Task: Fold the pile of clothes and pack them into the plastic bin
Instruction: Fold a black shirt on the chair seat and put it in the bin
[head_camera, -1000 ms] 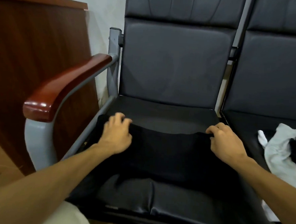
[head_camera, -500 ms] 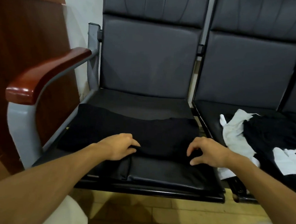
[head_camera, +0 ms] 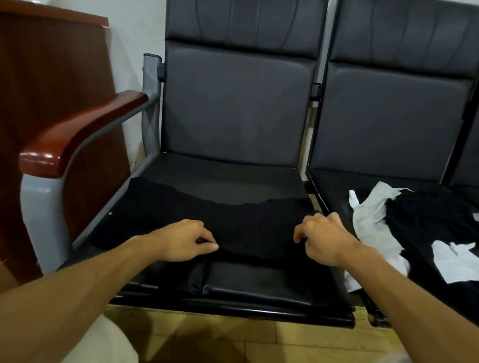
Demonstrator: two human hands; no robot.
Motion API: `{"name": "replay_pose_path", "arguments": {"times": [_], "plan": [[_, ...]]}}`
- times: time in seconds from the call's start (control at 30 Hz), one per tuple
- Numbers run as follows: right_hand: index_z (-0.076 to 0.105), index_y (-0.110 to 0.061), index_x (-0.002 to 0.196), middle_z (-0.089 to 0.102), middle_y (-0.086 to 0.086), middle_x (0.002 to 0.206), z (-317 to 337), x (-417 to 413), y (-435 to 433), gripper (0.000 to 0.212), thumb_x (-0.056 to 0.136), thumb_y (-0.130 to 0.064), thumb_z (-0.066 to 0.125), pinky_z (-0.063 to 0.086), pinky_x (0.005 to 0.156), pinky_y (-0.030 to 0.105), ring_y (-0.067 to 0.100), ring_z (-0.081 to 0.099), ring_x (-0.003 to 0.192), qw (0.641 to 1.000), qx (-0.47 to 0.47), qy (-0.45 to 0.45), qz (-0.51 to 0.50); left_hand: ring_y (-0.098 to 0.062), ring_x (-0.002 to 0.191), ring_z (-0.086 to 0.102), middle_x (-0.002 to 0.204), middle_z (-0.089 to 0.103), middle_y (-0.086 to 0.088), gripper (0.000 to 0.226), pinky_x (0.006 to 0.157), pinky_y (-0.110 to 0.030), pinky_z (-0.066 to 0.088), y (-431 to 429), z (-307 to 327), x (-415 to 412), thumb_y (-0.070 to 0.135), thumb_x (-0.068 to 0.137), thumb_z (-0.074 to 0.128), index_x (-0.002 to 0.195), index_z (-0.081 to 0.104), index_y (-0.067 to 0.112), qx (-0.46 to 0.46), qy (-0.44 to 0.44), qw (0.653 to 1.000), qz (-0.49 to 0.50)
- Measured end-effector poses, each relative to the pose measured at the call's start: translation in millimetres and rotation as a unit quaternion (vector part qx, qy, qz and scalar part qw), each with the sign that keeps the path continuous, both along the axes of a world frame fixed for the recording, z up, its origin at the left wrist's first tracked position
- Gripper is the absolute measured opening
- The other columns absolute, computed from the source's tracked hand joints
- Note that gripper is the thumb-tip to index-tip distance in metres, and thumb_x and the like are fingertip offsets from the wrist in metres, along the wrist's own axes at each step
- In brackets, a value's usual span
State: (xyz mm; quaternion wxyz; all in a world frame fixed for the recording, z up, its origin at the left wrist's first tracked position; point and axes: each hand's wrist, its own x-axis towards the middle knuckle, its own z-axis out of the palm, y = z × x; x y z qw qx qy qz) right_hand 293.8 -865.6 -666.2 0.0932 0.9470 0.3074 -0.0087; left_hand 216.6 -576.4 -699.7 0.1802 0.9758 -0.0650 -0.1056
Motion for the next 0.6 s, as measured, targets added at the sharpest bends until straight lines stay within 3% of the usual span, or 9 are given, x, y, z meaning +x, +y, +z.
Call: {"name": "replay_pose_path", "arguments": {"times": [0.1,0.2,0.33,0.47,0.6], "plan": [[0.062,-0.028,0.115,0.053,-0.002,0.122,-5,-1,32,0.027,0.096,-0.019,0.044,0.031,0.101,0.036,0.018,0.046,0.117,0.997,0.063,0.036,0.015,-0.003,0.104,0.053,0.113,0.059,0.011,0.034,0.094,-0.023,0.041,5,6,-2,0.043,0.099,0.043,0.117,0.066,0.026,-0.088,0.001,0.994,0.071],[0.063,-0.025,0.111,0.053,-0.001,0.12,-12,-1,68,0.023,0.098,-0.026,0.044,0.037,0.101,0.035,0.018,0.047,0.114,0.99,0.109,0.077,0.032,-0.013,0.107,0.056,0.118,0.056,0.004,0.026,0.097,-0.031,0.046,28,4,2,0.025,0.1,0.047,0.118,0.065,0.024,-0.038,-0.075,0.984,0.159],[0.063,-0.021,0.116,0.053,-0.001,0.122,-23,4,112,0.027,0.1,-0.031,0.044,0.039,0.102,0.035,0.018,0.048,0.116,0.982,0.152,0.096,0.051,-0.022,0.105,0.058,0.123,0.054,-0.005,0.025,0.095,-0.039,0.047,69,-1,0,0.015,0.095,0.047,0.114,0.064,0.02,0.014,-0.151,0.931,0.331],[0.058,-0.021,0.125,0.051,0.0,0.129,-35,14,147,0.032,0.1,-0.036,0.046,0.038,0.105,0.035,0.018,0.047,0.122,0.977,0.171,0.112,0.055,-0.029,0.114,0.049,0.125,0.049,-0.014,0.036,0.092,-0.041,0.043,111,-6,-8,0.029,0.094,0.053,0.124,0.049,0.01,0.055,-0.167,0.882,0.437],[0.039,-0.02,0.144,0.037,-0.001,0.148,-51,30,167,0.055,0.097,-0.047,0.047,0.028,0.114,0.036,0.018,0.033,0.138,0.966,0.195,0.165,0.039,-0.031,0.119,0.044,0.131,0.043,-0.015,0.069,0.096,-0.042,0.042,130,-12,-7,0.059,0.086,0.055,0.129,0.041,0.007,0.077,-0.106,0.887,0.443]]}}
